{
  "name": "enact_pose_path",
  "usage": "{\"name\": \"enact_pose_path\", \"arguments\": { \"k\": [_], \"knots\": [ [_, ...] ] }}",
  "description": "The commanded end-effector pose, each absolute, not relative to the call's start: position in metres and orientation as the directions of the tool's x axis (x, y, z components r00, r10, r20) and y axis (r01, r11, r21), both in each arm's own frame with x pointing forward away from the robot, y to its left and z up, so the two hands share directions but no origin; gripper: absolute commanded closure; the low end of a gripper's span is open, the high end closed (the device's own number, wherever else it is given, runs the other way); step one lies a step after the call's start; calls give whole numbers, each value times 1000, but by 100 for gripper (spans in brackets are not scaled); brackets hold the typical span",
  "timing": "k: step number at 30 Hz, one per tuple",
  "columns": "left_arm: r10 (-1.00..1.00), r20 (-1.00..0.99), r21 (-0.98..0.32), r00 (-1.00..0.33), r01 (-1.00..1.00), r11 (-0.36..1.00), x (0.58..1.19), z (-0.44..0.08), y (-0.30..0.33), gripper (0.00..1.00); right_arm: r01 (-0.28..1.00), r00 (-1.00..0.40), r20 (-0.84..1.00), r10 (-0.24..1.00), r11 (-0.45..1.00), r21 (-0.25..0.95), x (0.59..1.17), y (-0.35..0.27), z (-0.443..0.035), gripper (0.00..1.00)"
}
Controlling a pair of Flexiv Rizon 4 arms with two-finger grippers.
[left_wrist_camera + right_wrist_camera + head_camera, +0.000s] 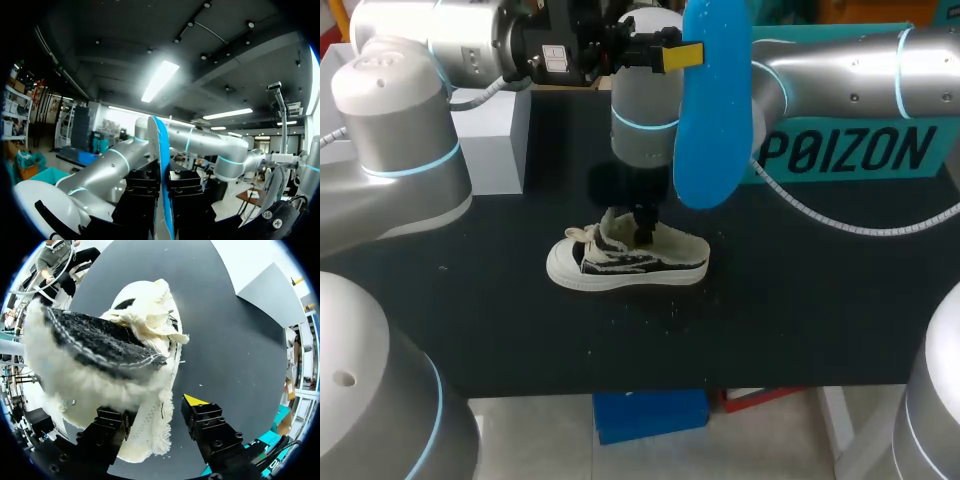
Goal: Take the shoe out of the shoebox, open the shoe tongue, remove and reinsert the insole, then place the shoe into the shoebox
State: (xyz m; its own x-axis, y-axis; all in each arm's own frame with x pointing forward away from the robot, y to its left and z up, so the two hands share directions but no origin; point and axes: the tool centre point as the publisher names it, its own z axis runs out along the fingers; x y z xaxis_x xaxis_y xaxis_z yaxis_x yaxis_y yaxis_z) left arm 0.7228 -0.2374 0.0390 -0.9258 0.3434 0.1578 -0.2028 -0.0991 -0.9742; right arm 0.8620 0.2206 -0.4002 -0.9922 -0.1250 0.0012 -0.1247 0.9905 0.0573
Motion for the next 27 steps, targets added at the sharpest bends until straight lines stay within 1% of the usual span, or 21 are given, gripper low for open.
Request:
{"name": "enact_pose_path", "arguments": {
  "k": [1, 21, 23, 24, 25, 27],
  "knots": [
    [342, 157, -975, -927, -201, -98, 723, 39, -238, 100, -128, -992, 9, -129, 990, 62, 864, 222, -402, 100],
    [342, 157, -975, -927, -201, -98, 723, 39, -238, 100, -128, -992, 9, -129, 990, 62, 864, 222, -402, 100],
    [342, 157, -975, -927, -201, -98, 723, 39, -238, 100, -95, -995, -22, -94, 993, 71, 869, 218, -376, 100],
    [342, 157, -975, -927, -201, -98, 723, 39, -238, 100, -67, -997, -53, -64, 997, 49, 873, 216, -362, 100],
    [342, 157, -975, -927, -201, -98, 723, 39, -238, 100, -11, -998, -66, -9, 999, 35, 878, 212, -348, 100],
    [342, 157, -975, -927, -201, -98, 723, 39, -238, 100, 67, -994, -84, 71, 997, 42, 885, 202, -320, 100]
  ]
}}
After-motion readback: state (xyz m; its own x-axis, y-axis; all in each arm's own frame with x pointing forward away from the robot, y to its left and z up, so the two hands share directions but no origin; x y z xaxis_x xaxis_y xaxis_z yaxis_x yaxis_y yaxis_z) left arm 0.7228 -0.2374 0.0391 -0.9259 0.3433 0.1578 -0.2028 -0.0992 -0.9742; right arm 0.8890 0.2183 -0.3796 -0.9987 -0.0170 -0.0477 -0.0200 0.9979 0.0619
